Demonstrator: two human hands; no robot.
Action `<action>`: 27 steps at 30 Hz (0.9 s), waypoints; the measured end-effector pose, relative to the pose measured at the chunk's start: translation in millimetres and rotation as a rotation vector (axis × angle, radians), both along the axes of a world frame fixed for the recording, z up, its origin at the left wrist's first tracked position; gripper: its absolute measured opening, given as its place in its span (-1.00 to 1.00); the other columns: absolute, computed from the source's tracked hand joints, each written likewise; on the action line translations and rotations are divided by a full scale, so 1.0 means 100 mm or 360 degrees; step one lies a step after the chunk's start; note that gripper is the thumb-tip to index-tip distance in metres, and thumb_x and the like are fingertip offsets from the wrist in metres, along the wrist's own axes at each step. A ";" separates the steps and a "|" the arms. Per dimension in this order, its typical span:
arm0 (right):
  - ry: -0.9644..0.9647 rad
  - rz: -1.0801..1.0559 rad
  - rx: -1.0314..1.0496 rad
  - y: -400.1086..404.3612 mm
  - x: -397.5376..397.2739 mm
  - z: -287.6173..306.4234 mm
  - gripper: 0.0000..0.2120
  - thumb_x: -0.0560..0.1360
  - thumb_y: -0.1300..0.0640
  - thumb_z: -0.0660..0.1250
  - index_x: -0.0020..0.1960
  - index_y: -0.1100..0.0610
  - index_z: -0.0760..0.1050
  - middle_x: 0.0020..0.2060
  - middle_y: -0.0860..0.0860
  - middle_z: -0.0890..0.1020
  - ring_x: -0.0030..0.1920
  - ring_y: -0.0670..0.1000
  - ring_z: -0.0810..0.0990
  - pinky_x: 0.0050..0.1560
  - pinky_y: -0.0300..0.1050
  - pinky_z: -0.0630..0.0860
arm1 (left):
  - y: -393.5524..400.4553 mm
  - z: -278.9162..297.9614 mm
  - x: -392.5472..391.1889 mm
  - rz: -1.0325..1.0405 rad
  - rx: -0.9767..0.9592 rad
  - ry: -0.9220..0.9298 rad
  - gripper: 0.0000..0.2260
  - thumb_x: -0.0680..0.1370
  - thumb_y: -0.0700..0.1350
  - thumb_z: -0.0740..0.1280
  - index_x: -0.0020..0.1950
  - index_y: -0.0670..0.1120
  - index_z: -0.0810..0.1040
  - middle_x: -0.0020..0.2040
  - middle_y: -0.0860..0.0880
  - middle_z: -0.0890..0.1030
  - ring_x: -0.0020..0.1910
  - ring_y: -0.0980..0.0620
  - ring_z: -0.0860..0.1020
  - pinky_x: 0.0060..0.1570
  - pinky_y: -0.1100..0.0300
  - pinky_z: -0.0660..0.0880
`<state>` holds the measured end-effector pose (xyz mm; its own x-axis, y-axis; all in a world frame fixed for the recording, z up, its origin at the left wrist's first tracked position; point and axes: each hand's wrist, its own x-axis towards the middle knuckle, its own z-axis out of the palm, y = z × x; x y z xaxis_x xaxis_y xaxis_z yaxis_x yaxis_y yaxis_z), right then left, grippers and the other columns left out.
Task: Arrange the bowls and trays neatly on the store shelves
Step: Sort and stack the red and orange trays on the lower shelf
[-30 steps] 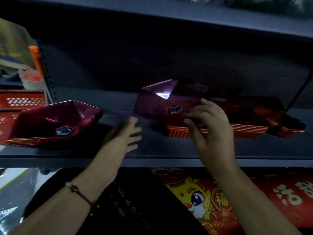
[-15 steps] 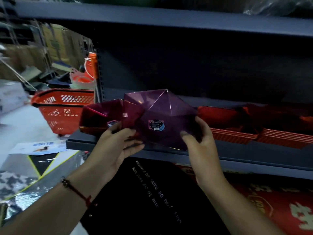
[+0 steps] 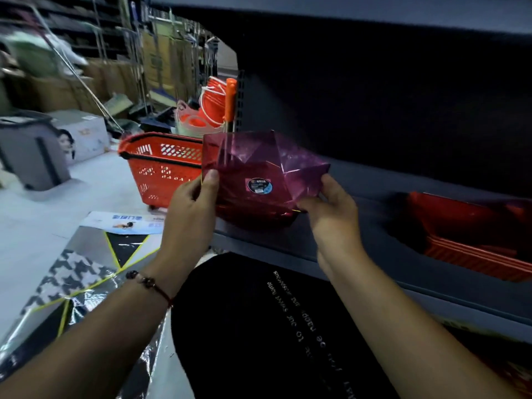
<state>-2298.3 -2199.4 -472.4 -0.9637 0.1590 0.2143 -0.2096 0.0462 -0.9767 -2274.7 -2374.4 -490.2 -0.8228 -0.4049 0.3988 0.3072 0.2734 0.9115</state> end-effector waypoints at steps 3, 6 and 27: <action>-0.0022 0.0022 0.0221 -0.12 -0.26 -0.05 -0.79 0.44 0.27 0.33 0.02 0.06 0.60 -0.13 -0.03 0.70 -0.05 -0.01 0.66 0.02 -0.12 0.56 | -0.13 -0.11 -0.19 0.0060 -0.0099 -0.0043 -0.59 0.65 0.05 0.15 -0.39 -0.01 0.29 -0.41 0.09 0.30 -0.48 0.23 0.31 -0.47 0.35 0.21; -0.0076 0.0012 0.0458 -0.16 -0.46 -0.20 -0.83 0.48 0.06 0.34 0.06 0.04 0.58 -0.10 -0.03 0.69 -0.04 -0.02 0.65 0.02 -0.08 0.56 | -0.21 -0.30 -0.38 0.0031 -0.0105 -0.0177 -0.64 0.64 0.09 0.17 -0.27 -0.07 0.47 -0.27 0.05 0.46 -0.33 0.22 0.40 -0.30 0.26 0.32; -0.0119 0.0050 0.0970 0.42 0.07 -0.18 -0.61 0.50 0.07 0.31 0.32 -0.11 0.44 0.21 -0.12 0.55 0.28 -0.03 0.48 0.27 -0.16 0.37 | 0.11 -0.30 -0.08 0.0094 -0.1272 -0.0241 -0.62 0.54 -0.01 0.35 0.33 -0.07 0.52 0.46 -0.18 0.33 0.37 -0.22 0.35 0.30 -0.12 0.38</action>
